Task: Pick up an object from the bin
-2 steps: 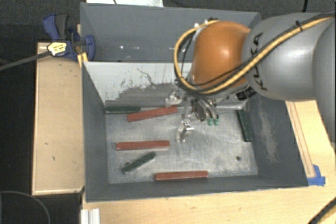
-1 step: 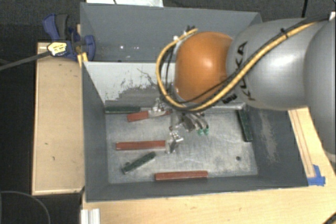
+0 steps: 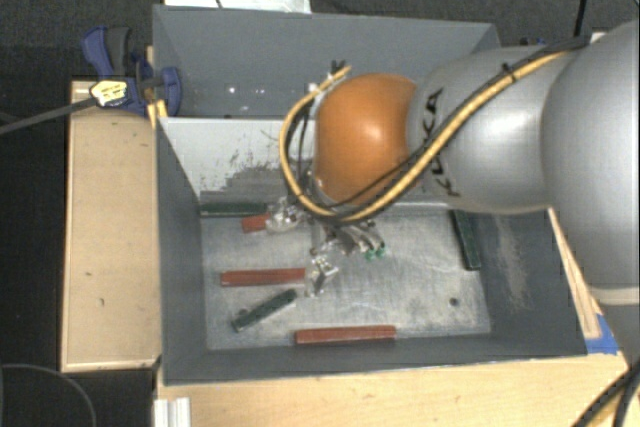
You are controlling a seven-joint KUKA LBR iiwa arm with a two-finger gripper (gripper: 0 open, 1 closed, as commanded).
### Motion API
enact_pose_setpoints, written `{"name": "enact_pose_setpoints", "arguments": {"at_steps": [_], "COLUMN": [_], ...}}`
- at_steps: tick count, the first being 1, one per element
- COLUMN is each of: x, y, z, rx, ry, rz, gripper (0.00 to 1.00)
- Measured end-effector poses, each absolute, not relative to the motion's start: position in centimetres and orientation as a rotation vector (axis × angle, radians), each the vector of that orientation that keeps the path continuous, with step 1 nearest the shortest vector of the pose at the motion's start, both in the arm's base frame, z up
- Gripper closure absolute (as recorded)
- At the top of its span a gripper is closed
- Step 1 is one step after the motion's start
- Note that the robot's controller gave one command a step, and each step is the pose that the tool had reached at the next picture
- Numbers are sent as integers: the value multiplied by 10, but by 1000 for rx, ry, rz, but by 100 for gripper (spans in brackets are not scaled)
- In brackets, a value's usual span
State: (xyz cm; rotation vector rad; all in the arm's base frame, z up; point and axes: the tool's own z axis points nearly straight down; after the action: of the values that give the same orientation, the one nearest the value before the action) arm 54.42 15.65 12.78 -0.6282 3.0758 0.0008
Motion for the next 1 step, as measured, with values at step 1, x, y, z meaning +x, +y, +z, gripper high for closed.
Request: {"name": "enact_pose_setpoints", "arguments": {"at_steps": [1], "x": [531], "y": [188], "z": [71], "rx": [-637], "ry": [3074], "rz": [2], "gripper": [0]}}
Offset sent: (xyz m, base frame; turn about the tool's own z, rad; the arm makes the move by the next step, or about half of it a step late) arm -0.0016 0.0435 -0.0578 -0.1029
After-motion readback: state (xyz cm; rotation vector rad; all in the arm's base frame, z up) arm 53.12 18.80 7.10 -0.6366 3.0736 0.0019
